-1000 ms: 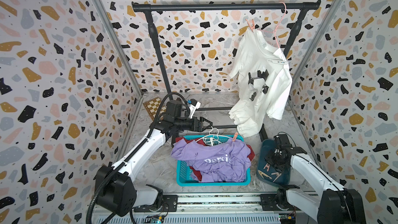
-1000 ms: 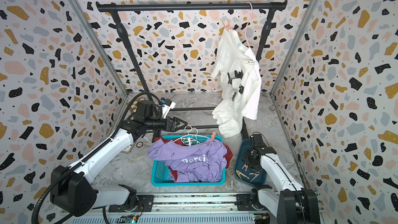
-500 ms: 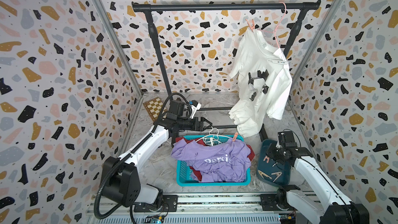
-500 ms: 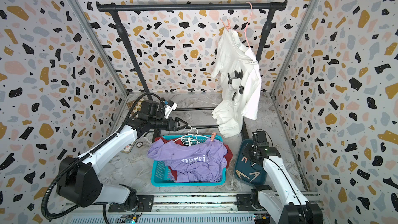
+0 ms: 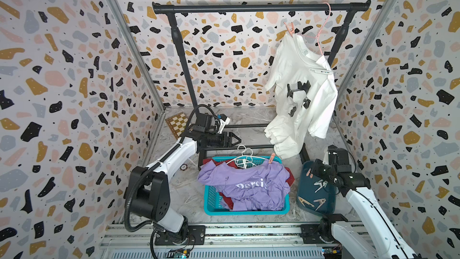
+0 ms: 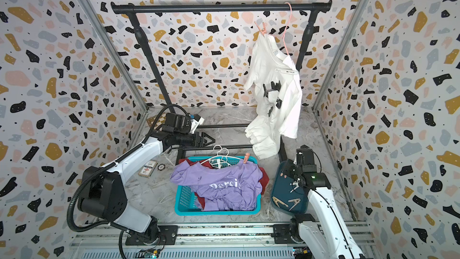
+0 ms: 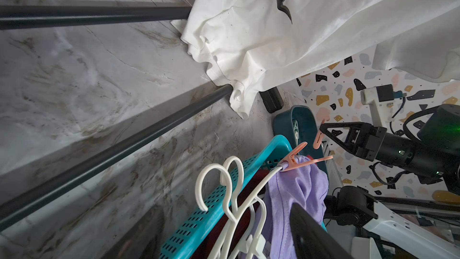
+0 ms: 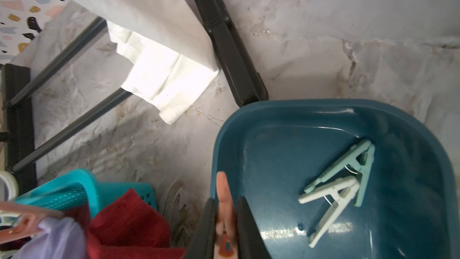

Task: Use clothespins to secure the t-shirt on both sides of the hanger
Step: Pick up the clothespin from the storage box, then pick up the hanger from the basket.

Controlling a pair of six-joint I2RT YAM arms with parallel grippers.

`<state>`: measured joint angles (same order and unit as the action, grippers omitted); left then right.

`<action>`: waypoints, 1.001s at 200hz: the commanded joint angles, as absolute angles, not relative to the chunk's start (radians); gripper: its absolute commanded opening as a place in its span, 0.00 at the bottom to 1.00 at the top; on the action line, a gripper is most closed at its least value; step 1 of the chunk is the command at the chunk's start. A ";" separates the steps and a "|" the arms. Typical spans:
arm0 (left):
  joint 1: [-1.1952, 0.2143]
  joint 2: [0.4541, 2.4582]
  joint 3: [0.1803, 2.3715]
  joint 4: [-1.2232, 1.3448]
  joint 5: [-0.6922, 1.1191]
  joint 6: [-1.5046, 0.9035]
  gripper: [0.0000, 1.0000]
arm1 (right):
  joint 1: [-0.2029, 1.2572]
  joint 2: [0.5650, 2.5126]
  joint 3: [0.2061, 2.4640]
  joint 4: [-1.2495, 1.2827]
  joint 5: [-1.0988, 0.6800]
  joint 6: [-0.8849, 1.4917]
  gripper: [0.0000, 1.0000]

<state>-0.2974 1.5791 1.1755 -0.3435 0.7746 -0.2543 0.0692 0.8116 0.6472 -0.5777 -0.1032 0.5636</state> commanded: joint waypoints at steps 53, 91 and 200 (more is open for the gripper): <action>-0.313 1.668 1.216 -0.323 0.874 -0.220 0.65 | 0.105 0.796 0.753 -0.581 -0.072 0.514 0.00; -0.339 1.718 1.232 -0.314 0.871 -0.211 0.61 | 0.131 0.782 0.802 -0.554 -0.097 0.460 0.00; -0.368 1.771 1.249 -0.282 0.936 -0.218 0.31 | 0.229 0.771 0.855 -0.482 -0.137 0.394 0.00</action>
